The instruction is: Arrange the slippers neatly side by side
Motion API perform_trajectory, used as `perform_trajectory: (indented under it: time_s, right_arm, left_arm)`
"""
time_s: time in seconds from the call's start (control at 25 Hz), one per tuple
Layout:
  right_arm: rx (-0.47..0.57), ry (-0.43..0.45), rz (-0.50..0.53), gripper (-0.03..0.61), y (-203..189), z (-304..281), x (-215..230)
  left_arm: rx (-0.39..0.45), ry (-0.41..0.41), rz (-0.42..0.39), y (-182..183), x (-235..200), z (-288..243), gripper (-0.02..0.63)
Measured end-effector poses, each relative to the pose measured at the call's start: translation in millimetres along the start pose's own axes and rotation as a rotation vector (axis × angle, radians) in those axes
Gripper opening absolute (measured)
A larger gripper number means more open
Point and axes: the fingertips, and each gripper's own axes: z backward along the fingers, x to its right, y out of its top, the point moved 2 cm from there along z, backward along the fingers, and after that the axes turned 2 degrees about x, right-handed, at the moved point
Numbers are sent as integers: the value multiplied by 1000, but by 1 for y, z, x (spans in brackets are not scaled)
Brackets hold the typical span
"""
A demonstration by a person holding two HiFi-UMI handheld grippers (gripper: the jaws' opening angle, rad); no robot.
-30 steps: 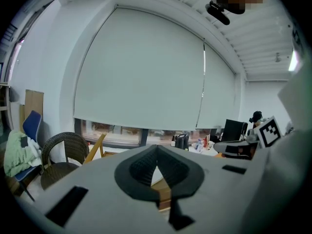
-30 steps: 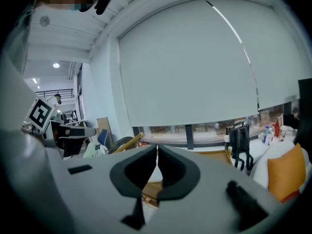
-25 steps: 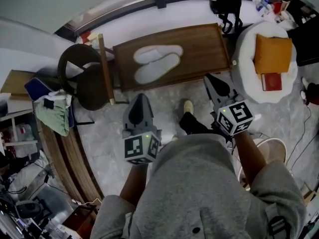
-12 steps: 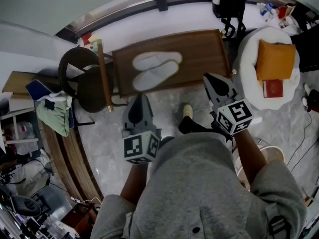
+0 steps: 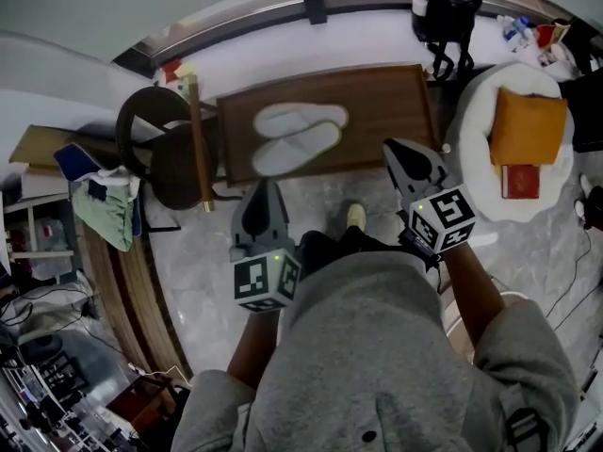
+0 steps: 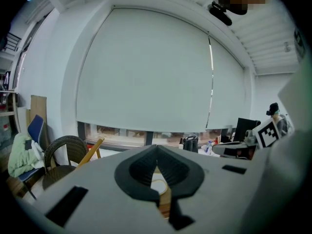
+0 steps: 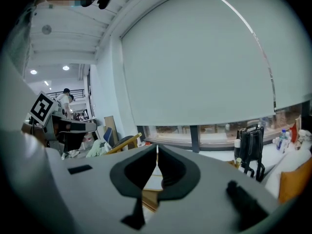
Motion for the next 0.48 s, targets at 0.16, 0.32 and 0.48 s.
perform_trajectory:
  time_s: [0.16,0.32,0.48]
  right_arm:
    - [3,41,34,28,3,-8,-7]
    - [-8,87,73,28,4,-16,-16]
    - [-15,112,79,29,5,-28,-20]
  left_arm:
    - [1,31,6,-1,-5,5,15]
    - [-1,58,13,-3,-10,11,15]
    - [-2,69,11,-2,-17,11,15]
